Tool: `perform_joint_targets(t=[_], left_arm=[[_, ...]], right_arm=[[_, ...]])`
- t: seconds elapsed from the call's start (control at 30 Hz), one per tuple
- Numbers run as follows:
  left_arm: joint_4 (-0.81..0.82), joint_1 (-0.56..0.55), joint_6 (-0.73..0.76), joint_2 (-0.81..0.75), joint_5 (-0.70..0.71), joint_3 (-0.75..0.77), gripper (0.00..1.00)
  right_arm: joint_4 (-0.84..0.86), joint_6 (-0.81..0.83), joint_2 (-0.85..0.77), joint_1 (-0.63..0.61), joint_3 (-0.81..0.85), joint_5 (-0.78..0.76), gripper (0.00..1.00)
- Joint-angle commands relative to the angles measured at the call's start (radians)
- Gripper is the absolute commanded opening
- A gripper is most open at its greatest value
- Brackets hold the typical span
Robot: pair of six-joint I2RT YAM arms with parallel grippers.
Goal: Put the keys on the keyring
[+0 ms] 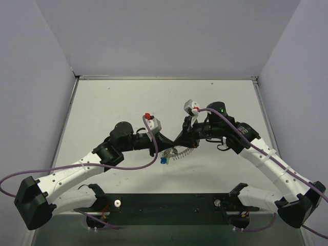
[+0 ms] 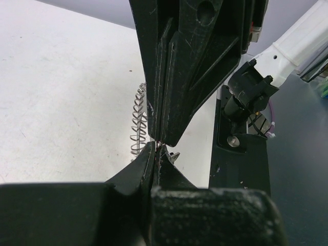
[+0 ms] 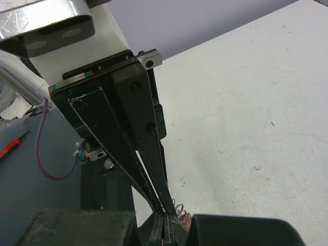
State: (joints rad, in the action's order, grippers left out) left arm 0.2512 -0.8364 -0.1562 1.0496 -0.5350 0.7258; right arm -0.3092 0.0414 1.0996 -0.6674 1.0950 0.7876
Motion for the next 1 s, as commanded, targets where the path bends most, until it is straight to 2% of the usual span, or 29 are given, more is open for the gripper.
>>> perform_joint_targets(t=[0.0,0.27,0.5,0.67,0.73,0.8,0.9,0.97], left_arm=[[0.033,0.011,0.0,0.01,0.009,0.102,0.0],[-0.173,0.008,0.066,0.07,0.07,0.192,0.0],[-0.25,0.008,0.089,0.084,0.15,0.222,0.0],[-0.286,0.008,0.104,0.087,0.15,0.228,0.0],[-0.286,0.007,0.107,0.092,0.132,0.228,0.09],[-0.277,0.007,0.106,0.092,0.107,0.222,0.14],[-0.235,0.007,0.095,0.089,0.063,0.212,0.17],[-0.204,0.005,0.087,0.084,0.044,0.198,0.24]], right_arm=[[-0.047,0.026,0.016,-0.024,0.042,-0.03,0.0],[-0.102,0.049,0.06,-0.076,0.089,-0.169,0.0],[-0.134,0.066,0.095,-0.11,0.124,-0.235,0.0],[-0.151,0.089,0.115,-0.132,0.144,-0.272,0.0],[-0.151,0.095,0.117,-0.132,0.144,-0.265,0.0],[-0.149,0.106,0.118,-0.132,0.146,-0.257,0.0],[-0.146,0.115,0.118,-0.132,0.146,-0.228,0.0],[-0.142,0.118,0.117,-0.133,0.146,-0.212,0.0]])
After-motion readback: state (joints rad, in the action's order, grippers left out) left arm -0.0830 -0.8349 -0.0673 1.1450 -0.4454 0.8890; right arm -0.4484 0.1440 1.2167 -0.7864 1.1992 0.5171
